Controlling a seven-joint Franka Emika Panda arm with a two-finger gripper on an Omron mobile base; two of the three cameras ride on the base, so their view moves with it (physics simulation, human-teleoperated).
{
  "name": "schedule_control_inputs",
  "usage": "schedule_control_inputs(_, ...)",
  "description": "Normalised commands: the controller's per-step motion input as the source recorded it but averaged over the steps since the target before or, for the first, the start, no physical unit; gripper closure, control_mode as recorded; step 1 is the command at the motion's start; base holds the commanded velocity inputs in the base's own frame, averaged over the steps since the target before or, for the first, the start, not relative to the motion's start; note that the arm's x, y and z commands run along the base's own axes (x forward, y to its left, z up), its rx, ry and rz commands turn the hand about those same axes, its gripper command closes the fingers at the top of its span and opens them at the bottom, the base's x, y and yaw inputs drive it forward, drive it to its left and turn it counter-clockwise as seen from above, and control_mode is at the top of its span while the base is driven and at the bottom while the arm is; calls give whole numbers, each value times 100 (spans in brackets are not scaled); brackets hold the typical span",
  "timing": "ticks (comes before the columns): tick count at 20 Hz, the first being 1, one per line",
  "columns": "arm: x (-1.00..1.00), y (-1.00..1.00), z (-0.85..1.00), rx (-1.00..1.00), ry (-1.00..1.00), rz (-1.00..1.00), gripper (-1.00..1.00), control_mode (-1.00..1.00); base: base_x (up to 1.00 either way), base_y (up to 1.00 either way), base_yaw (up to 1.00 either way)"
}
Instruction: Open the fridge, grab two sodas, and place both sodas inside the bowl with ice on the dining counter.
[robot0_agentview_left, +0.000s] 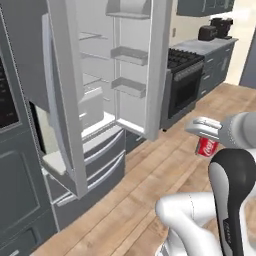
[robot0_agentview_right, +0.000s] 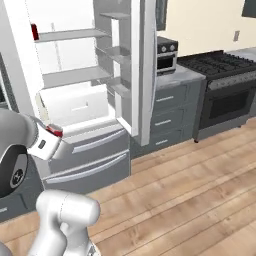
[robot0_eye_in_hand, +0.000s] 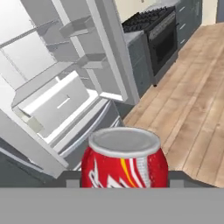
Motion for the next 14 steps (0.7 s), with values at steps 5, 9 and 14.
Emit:
schedule_control_inputs(5,0,0,0,0,0,0,100,100,-95,25,-52)
schedule_control_inputs(9,0,0,0,0,0,0,100,100,-92,7,-50)
schedule_control_inputs(14,0,0,0,0,0,0,100,100,-91,-13,-39)
